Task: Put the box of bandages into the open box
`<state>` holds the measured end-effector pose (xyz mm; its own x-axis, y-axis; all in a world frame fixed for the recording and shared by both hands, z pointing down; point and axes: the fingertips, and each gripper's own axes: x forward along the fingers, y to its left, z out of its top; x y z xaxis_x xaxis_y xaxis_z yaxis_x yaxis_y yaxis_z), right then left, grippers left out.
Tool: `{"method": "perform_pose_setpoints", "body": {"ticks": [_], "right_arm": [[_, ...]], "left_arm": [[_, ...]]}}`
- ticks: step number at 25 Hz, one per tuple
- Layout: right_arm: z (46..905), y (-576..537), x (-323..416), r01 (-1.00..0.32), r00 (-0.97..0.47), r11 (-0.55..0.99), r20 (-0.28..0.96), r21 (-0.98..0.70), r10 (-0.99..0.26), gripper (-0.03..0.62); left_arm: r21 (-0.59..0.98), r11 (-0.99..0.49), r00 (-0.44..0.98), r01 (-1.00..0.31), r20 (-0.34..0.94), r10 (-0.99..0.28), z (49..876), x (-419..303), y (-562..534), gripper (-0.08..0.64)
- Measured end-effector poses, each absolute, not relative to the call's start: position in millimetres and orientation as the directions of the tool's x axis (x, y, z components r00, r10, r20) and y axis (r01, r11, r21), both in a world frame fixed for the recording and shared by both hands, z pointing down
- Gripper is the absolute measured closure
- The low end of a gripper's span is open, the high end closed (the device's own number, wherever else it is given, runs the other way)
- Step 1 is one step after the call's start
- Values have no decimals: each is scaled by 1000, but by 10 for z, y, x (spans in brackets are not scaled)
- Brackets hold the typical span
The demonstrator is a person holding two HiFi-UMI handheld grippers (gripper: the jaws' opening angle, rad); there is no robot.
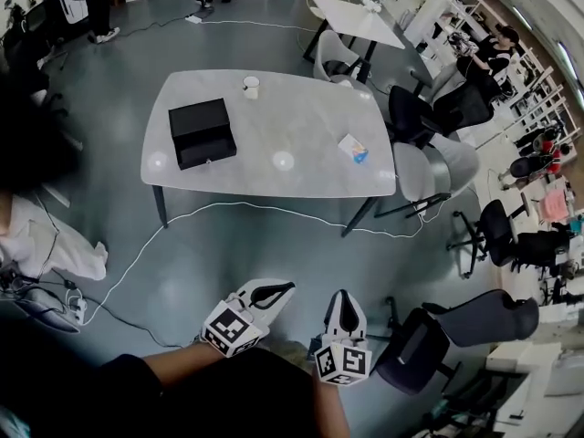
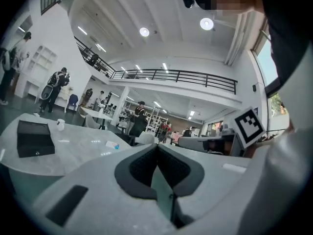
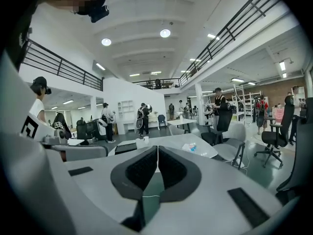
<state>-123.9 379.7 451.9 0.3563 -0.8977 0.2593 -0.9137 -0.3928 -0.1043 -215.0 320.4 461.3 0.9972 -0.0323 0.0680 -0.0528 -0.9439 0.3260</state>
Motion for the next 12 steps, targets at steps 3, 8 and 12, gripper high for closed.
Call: {"method": "perform_pose_setpoints", "body": {"ticks": [3, 8, 12], "right_arm": [[4646, 3615, -1301, -928, 314, -358, 305, -100, -899, 579], [4743, 3438, -1112, -926, 313, -363, 326, -105, -892, 580], [4819, 3301, -857, -920, 314, -369, 323, -128, -893, 580]], "left_arm": [[320, -945, 996, -73, 67, -54, 4669, -2210, 2992, 545], [343, -934, 994, -101, 65, -84, 4707, -2144, 2695, 545], [324, -938, 992, -123, 77, -104, 4728, -1964, 2484, 545]]}}
